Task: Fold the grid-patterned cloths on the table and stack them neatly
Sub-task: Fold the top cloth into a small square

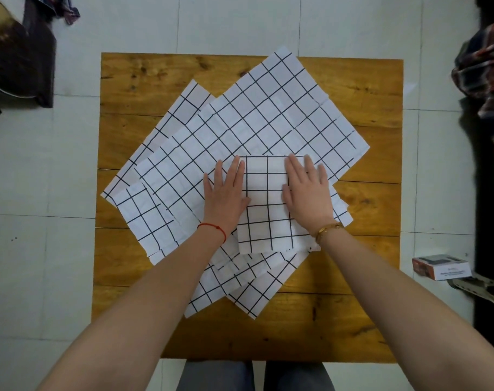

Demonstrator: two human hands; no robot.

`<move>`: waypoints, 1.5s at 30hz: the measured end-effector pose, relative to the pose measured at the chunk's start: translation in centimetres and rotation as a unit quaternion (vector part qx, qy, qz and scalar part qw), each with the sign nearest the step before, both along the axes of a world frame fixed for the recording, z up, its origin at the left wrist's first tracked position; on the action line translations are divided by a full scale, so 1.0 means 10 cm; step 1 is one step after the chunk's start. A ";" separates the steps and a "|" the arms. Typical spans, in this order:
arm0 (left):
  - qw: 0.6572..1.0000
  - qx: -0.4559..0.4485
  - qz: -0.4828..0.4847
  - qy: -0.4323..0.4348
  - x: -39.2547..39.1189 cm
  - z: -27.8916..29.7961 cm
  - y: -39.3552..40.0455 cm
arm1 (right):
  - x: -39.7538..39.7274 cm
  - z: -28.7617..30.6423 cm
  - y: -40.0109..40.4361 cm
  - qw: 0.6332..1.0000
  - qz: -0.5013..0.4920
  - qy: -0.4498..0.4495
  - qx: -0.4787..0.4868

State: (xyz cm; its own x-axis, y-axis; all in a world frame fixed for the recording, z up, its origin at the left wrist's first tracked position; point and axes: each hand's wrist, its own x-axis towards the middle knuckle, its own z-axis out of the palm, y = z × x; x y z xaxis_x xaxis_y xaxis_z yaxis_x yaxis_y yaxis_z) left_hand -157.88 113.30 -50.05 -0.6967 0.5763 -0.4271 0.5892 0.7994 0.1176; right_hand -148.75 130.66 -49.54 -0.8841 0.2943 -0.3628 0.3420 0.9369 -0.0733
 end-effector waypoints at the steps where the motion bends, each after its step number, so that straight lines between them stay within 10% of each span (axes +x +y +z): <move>1: 1.000 -0.001 -0.001 0.000 0.00 0.00 0.00 | 0.05 0.01 0.07 1.000 -0.025 0.000 0.000; 37: 0.997 0.015 -0.076 -0.003 1.48 0.09 -0.99 | -0.15 0.15 -0.23 0.989 0.067 -0.100 -0.084; 45: 0.998 0.051 -0.021 0.007 1.34 0.23 -0.75 | 0.20 0.18 -0.33 0.988 0.078 0.077 -0.111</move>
